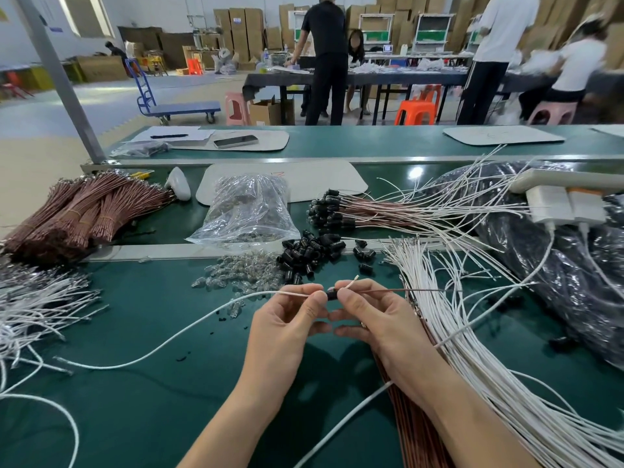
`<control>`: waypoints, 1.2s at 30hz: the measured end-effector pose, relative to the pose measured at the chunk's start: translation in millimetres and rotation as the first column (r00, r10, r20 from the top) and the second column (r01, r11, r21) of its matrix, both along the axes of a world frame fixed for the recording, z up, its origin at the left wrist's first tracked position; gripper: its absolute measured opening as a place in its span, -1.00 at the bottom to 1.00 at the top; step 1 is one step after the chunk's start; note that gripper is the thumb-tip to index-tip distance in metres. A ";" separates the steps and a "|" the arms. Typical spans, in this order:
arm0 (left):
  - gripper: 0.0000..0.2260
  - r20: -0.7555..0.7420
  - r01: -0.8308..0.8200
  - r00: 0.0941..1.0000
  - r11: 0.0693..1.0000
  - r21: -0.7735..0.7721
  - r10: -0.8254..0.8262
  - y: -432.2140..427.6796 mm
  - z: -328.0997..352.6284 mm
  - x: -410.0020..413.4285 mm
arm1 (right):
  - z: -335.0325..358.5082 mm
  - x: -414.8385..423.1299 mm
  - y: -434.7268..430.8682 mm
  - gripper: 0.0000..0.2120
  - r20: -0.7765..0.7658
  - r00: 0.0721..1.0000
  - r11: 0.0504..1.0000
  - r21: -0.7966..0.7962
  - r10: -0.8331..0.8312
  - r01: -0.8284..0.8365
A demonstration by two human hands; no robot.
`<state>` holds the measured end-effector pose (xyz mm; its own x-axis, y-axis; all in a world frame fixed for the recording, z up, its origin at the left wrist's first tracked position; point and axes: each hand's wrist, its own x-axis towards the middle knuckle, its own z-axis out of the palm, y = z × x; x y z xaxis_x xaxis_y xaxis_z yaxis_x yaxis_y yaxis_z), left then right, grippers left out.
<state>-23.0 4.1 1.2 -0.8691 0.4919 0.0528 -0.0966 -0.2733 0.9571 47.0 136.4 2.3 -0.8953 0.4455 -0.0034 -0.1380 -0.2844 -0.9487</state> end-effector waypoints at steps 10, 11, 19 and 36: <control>-0.84 0.058 -0.044 0.997 0.999 0.021 0.042 0.4 1.1 -4.4 | 7.5 1.9 5.7 -0.84 -0.051 0.995 0.995 -0.071 -0.080 0.076; -0.84 0.075 -0.054 0.996 0.998 0.032 0.051 -0.2 1.5 -6.1 | 8.7 2.1 7.9 -0.86 -0.058 0.994 0.992 -0.091 -0.097 0.091; -0.82 0.218 -0.114 0.972 0.984 0.139 0.082 -8.4 6.2 -18.8 | 15.4 12.9 35.6 -0.88 -0.141 0.971 0.949 -0.280 -0.193 0.148; -0.89 0.305 -0.233 0.938 0.952 0.198 0.166 -24.9 13.0 -40.5 | 21.2 35.7 73.0 -0.90 -0.152 0.848 0.811 -0.417 -0.508 0.411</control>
<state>-63.5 -20.8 14.2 -0.9433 0.3103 -0.1181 -0.2729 -0.5221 0.8081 82.6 209.4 23.4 -0.5768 0.8151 -0.0527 -0.5516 -0.4364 -0.7108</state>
